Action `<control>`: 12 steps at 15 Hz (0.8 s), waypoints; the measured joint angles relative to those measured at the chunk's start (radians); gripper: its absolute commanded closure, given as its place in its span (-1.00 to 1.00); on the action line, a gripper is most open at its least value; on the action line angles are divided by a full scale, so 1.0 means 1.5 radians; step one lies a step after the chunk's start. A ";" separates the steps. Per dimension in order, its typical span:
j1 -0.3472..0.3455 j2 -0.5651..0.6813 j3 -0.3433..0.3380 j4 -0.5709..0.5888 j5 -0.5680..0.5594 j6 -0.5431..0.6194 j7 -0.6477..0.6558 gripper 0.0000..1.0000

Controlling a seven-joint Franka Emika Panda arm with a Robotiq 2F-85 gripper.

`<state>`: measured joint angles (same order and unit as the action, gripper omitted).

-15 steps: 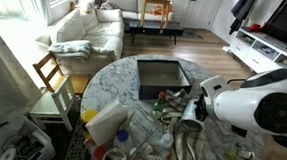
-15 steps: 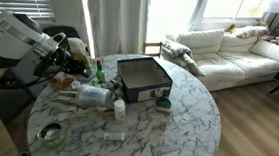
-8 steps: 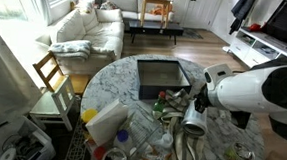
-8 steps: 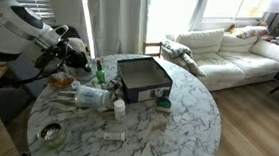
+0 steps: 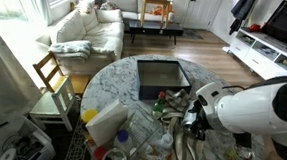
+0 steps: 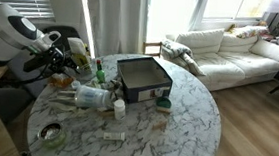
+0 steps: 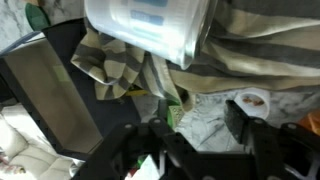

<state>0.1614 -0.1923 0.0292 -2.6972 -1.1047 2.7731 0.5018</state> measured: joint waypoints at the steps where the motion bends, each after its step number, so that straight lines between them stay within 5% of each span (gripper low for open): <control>1: 0.008 0.004 0.000 -0.009 0.011 0.000 -0.022 -0.31; 8: 0.024 0.040 0.004 -0.034 0.013 0.000 -0.064 0.42; 12: 0.024 0.047 0.004 -0.034 -0.027 -0.008 -0.062 0.26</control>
<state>0.1970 -0.1217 0.0353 -2.7479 -1.1451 2.7606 0.4083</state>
